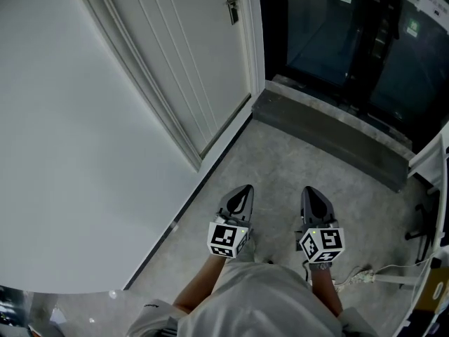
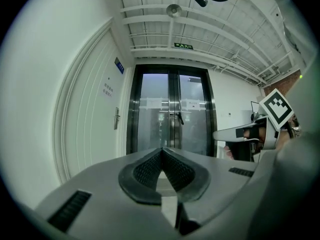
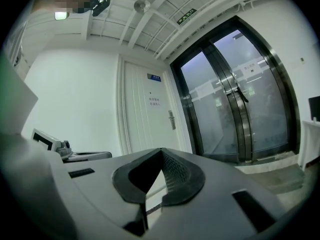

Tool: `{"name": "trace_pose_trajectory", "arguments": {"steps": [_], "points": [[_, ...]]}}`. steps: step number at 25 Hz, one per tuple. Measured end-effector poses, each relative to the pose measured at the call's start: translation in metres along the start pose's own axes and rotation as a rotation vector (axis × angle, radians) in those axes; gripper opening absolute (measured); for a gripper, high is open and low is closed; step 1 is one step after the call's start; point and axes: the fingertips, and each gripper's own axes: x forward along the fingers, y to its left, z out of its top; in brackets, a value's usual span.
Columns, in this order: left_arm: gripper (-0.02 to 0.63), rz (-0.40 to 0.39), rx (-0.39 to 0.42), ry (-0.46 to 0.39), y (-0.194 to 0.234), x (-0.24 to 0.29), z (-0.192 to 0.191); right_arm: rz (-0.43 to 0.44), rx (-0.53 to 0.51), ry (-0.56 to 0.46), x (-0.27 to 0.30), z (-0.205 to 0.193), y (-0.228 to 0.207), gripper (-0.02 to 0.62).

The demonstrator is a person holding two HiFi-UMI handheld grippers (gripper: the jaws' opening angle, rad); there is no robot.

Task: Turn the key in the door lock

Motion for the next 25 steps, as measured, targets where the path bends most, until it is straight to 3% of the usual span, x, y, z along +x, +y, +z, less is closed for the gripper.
{"name": "trace_pose_trajectory", "arguments": {"steps": [12,25], "points": [[0.009,-0.079,-0.004,-0.004,0.095,0.114,0.016,-0.069,-0.027,-0.008,0.135,0.025,-0.014,-0.011],[0.009,-0.118,0.0,-0.016,0.188,0.189,0.028,-0.131,-0.033,-0.013,0.238,0.029,-0.008,-0.011]]}}
